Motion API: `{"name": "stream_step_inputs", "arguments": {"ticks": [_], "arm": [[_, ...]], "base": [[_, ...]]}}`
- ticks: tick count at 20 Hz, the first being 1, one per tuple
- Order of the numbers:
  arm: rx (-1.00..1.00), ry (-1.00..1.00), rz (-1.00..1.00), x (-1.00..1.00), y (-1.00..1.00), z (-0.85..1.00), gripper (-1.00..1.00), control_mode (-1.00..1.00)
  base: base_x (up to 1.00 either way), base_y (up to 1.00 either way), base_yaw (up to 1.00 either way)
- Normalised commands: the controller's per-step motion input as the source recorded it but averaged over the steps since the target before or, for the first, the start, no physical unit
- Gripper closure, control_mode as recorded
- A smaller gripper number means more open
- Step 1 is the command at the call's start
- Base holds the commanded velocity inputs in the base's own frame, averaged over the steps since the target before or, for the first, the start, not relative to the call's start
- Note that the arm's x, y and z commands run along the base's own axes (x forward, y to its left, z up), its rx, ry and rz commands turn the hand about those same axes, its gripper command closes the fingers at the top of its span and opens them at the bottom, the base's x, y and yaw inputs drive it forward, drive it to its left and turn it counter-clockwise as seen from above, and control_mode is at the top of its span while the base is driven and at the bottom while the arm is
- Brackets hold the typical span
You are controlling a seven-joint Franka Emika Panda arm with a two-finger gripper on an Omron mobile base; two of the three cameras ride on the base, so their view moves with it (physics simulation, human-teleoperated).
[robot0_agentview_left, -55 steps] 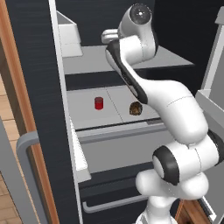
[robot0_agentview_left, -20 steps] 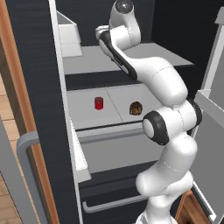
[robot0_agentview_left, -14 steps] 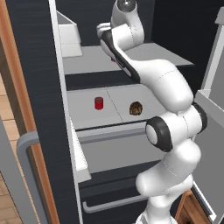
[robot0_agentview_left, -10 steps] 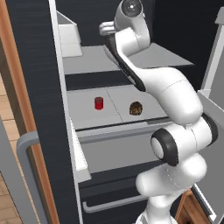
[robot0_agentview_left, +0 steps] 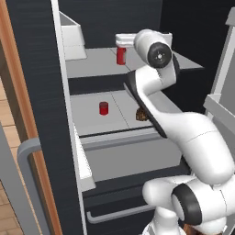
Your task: Place the ketchup and condiment bottle from the counter to the top shelf of the fridge. If the existing items in the fridge are on the top shelf, move them to other shelves.
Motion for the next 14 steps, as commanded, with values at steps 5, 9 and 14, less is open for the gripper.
{"name": "stream_step_inputs", "arguments": {"ticks": [5,9,14], "arm": [[0.00,0.04,0.01,-1.00,-0.19,0.07,-1.00,-1.00],[-0.02,0.20,0.02,-1.00,-0.10,0.00,-1.00,-1.00],[-0.03,0.44,0.02,-1.00,-0.03,-0.22,-1.00,-1.00]], "base": [[0.00,0.00,0.00],[0.00,0.00,0.00],[0.00,0.00,0.00]]}}
